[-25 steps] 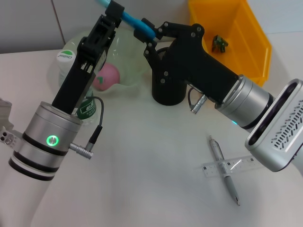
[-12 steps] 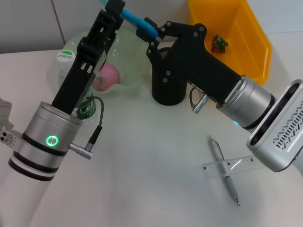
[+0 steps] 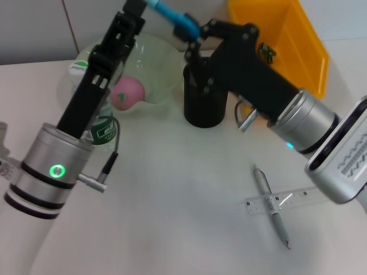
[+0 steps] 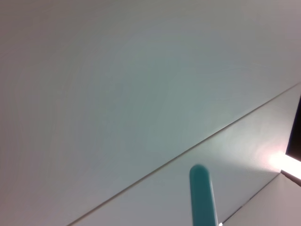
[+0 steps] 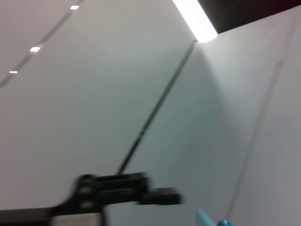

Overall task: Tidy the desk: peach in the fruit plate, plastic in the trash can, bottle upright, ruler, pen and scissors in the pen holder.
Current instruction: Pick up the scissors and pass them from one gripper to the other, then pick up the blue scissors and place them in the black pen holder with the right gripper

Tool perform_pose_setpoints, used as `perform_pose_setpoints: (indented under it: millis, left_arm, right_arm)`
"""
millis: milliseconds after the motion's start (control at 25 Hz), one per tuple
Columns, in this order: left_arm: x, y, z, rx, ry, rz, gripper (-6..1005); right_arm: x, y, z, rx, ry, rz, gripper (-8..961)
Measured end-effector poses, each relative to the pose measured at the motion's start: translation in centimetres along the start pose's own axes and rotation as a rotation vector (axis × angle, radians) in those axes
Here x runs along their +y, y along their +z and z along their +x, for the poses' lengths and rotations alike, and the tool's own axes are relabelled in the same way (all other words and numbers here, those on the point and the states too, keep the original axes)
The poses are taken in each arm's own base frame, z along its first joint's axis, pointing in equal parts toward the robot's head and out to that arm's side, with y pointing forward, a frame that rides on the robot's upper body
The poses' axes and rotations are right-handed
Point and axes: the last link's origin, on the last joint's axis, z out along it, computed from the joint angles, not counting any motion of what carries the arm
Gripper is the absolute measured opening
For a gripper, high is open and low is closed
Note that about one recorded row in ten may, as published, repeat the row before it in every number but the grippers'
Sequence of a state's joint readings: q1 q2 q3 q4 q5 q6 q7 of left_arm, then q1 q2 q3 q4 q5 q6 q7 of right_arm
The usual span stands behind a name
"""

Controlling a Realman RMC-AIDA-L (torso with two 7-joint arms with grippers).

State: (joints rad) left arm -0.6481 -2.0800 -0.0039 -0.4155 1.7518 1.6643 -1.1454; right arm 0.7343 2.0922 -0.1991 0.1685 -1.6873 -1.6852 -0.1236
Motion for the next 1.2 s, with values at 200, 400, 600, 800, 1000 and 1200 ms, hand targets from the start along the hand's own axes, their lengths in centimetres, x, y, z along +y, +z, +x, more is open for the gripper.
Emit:
perform_pose_setpoints:
  millis: [200,400,600,800,1000,1200]
  left_arm:
    - [0.0,-0.9,1.5,-0.062,0.11,-0.062,698]
    - [0.3,-2.3,3.6,-0.233,0.289,-0.17,696]
    - [0.1,-4.1,6.0,-0.499,0.472,-0.215,696]
    - [-0.6,-6.3,7.7,-0.768,0.644,-0.186,696]
    - [-1.1,-7.3,8.9,-0.947,0.785,-0.158,697]
    - [-1.2,-7.8,9.4,-1.009,0.885,-0.17,698]
  right_arm:
    - [-1.6,-0.7,-0.3,-0.02,0.045,0.109,79]
    - [-3.0,-1.8,-0.4,-0.025,0.091,0.181,79]
    - [-3.3,-2.7,-0.3,-0.013,0.097,0.209,79]
    - [-3.2,-3.1,-0.3,-0.003,0.106,0.215,79]
    - [-3.2,-3.2,-0.1,0.003,0.152,0.217,79]
    - [-3.8,-3.2,0.0,0.0,0.25,0.21,79]
